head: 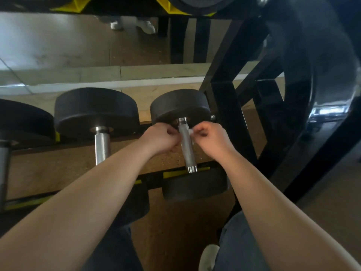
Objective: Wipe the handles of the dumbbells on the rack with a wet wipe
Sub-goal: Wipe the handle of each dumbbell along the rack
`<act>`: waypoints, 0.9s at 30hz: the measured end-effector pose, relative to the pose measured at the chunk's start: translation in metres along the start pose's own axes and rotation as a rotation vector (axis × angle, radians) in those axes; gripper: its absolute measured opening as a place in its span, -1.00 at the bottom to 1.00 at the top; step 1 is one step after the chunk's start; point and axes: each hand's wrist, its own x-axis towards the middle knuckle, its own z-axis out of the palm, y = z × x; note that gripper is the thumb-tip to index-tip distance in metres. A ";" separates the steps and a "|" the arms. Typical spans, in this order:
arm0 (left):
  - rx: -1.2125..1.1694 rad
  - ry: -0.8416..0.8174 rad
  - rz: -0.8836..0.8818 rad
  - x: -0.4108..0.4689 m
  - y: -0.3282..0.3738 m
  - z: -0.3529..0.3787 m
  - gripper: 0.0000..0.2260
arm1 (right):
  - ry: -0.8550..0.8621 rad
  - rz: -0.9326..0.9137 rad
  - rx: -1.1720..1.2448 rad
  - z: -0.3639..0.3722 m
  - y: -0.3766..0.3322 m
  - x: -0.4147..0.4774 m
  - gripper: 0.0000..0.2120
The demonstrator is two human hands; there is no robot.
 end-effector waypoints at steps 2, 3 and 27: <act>-0.009 0.000 -0.004 0.001 0.000 0.001 -0.94 | -0.171 0.009 -0.058 -0.011 0.006 -0.008 -0.91; -0.017 -0.006 -0.009 0.002 -0.001 0.001 -0.94 | -0.287 0.021 -0.148 -0.016 0.008 -0.011 -0.91; 0.219 0.006 -0.009 0.016 0.001 0.004 -0.83 | -0.477 0.344 0.329 -0.018 0.031 0.009 -0.87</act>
